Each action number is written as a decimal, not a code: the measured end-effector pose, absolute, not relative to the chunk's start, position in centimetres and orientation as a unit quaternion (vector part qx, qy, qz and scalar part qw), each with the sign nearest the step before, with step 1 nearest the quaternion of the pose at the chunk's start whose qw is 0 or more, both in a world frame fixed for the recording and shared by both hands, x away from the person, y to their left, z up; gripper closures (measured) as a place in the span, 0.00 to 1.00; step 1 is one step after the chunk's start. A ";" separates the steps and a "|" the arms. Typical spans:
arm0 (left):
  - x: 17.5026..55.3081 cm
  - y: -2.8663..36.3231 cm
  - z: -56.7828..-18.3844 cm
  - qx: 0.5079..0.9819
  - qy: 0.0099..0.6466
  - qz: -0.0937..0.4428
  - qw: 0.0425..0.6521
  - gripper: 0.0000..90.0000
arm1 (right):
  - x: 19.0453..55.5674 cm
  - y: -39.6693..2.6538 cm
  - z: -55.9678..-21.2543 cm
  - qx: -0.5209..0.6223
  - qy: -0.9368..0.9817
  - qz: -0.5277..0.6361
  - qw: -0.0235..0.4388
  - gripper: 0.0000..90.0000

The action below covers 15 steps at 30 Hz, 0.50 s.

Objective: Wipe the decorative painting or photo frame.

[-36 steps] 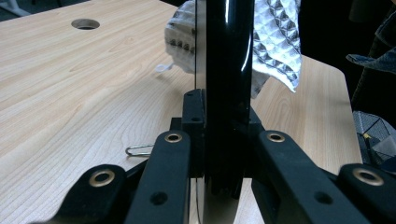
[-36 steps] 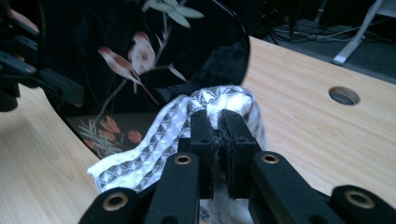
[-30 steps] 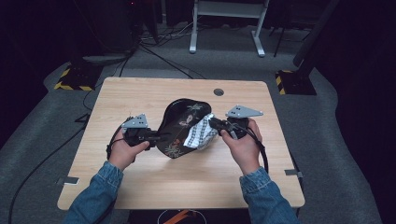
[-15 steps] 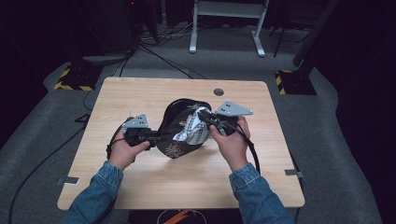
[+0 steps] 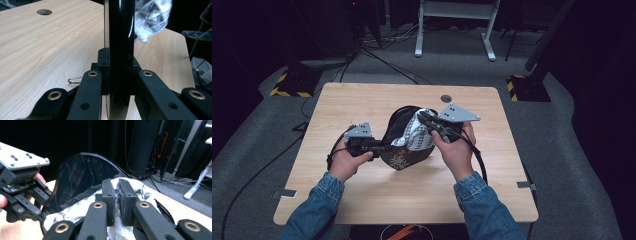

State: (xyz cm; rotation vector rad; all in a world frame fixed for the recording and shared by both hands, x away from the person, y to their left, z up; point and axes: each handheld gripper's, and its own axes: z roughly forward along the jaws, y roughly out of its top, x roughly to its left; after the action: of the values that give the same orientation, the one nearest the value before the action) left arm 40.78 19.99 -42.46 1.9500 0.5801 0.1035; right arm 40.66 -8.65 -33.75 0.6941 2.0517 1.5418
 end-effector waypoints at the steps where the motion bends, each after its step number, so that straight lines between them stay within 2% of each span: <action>1: 40.8 20.0 -42.5 0.815 0.242 0.043 0.525 0.89 | 40.6 -8.3 -33.5 0.247 0.748 0.566 0.241 0.94; 15: 40.7 19.9 -42.4 0.817 0.240 0.050 0.522 0.89 | 40.5 -7.6 -32.7 0.231 0.753 0.565 0.245 0.94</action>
State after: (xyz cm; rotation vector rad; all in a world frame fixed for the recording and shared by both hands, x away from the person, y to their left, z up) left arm 40.67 19.87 -42.42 1.9570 0.5751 0.1188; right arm 40.53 -7.61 -32.74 0.6304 2.0562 1.5430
